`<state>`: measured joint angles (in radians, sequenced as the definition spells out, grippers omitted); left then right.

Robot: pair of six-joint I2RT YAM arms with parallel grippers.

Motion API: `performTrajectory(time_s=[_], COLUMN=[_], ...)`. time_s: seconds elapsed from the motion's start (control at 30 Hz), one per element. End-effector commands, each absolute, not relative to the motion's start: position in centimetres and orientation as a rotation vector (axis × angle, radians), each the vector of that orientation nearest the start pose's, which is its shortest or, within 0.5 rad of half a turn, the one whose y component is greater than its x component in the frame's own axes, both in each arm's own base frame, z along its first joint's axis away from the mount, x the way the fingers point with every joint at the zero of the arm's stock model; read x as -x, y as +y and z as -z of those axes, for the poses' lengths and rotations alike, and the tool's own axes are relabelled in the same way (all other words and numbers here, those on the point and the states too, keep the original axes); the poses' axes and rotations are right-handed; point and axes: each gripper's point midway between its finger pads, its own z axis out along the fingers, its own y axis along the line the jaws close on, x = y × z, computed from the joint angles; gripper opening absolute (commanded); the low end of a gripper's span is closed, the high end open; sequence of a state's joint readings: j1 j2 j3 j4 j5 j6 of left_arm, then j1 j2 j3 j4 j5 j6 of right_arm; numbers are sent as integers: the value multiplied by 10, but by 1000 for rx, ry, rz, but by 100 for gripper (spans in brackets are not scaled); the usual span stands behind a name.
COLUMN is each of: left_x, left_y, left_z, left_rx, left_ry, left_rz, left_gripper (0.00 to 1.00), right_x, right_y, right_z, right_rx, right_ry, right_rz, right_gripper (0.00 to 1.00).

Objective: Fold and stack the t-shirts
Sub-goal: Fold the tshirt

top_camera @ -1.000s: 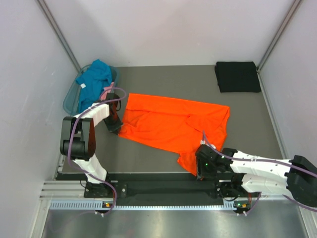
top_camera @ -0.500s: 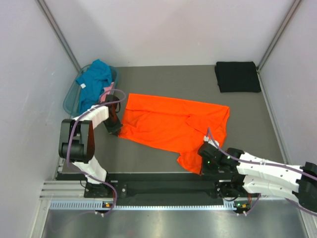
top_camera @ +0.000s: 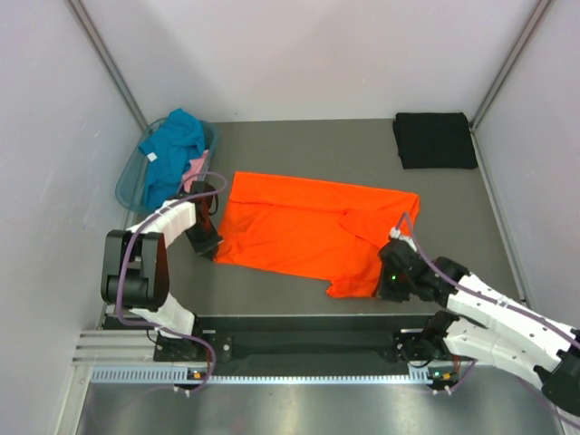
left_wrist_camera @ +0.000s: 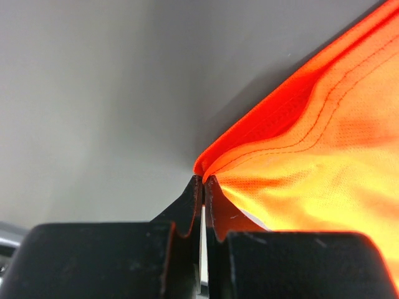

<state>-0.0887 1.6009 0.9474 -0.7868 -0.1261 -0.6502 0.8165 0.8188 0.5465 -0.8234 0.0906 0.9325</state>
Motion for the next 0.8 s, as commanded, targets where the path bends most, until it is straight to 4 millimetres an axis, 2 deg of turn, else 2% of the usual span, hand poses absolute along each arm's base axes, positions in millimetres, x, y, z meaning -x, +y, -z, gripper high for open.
performTrajectory(time_s=[0.0,0.03,0.07,0.13,0.3,0.43,0.57,0.7,0.77], left_x=[-259,-257,-257,-252,-237,-227,-215,-212,-219], left_y=[-20,-19,-19,-20,-22,-26,-30,-34,-34], left_z=[-41,-42,-42,-40,-37,-39,-29,-20,-22], left_rx=[818,815,816,825,859,874,910,955,945], left_ry=[2830,2841,2848,2866,2920,2947,2990,3029,3015], left_rz=[-146,-155,-159,-164,-178,-152,-139,-150,-135], left_gripper=[0,0,0,0,0,0,0,0,0], right_x=[-141,-150,-155,-167,-185,-201,-211,-219,-224], right_y=[138,129,124,119,109,93,83,79,76], right_z=[-92,-95,-96,-104,-106,-117,-123,-125,-125], right_rx=[-143,-186,-148,-174,-165,-210,-205,-199,-199], right_ry=[2671,2664,2669,2653,2661,2639,2639,2640,2641], right_rz=[-422,-399,-370,-373,-332,-288,-293,-297,-288], right_gripper=[0,0,0,0,0,0,0,0,0])
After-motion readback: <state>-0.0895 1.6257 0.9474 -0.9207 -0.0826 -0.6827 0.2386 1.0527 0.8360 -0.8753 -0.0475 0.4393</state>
